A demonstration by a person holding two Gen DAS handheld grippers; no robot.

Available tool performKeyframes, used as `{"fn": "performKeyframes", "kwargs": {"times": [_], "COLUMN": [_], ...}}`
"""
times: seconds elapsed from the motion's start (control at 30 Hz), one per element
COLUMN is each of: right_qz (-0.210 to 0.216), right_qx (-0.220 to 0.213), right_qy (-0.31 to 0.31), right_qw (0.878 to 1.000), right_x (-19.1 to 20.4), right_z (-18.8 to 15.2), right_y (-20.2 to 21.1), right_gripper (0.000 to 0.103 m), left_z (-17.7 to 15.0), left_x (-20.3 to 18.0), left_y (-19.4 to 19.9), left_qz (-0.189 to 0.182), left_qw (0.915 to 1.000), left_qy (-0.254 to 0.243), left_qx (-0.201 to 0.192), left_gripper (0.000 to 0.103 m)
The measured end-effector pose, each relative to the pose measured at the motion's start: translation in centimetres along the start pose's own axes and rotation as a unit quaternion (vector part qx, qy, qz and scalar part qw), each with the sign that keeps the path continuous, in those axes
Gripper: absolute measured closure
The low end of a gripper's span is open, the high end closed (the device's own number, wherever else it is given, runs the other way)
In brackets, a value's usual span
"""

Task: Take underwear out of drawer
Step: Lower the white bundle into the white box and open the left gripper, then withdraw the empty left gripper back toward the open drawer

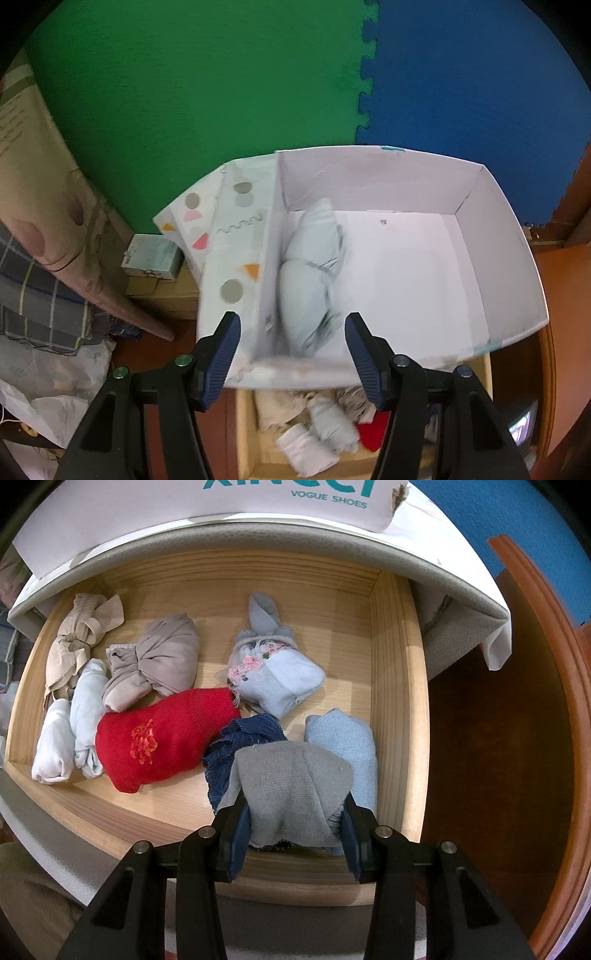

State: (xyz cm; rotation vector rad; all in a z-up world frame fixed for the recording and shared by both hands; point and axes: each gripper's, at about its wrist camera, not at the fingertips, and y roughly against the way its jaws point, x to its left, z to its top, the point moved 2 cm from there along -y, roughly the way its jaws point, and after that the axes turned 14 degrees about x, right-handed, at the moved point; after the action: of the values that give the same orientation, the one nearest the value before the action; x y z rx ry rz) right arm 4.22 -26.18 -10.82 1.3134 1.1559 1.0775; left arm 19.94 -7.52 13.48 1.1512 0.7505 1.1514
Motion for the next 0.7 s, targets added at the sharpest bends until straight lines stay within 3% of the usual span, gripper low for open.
{"fn": "performKeyframes", "kwargs": {"times": [0.3,0.43,0.7], "right_qz": [0.007,0.015,0.028], "right_qx": [0.000,0.001,0.003], "right_qy": [-0.004,-0.004,-0.005], "right_qw": [1.000,1.000,1.000], "right_x": [-0.2,-0.7,-1.8], "right_z": [0.0,0.0,0.2], "right_y": [0.2,0.4,0.8], "right_gripper": [0.064,0.064,0.065], "left_z": [-6.5,-10.3,-16.3], "left_x": [3.8,4.8,4.3], "left_y": [-0.6,-2.9,-8.6], "left_qz": [-0.002,0.008,-0.006], "left_qw": [0.9997,0.9984,0.9931], "left_qy": [0.019,0.052,0.105], "left_qx": [0.014,0.020,0.051], "left_gripper": [0.043,0.043,0.043]}}
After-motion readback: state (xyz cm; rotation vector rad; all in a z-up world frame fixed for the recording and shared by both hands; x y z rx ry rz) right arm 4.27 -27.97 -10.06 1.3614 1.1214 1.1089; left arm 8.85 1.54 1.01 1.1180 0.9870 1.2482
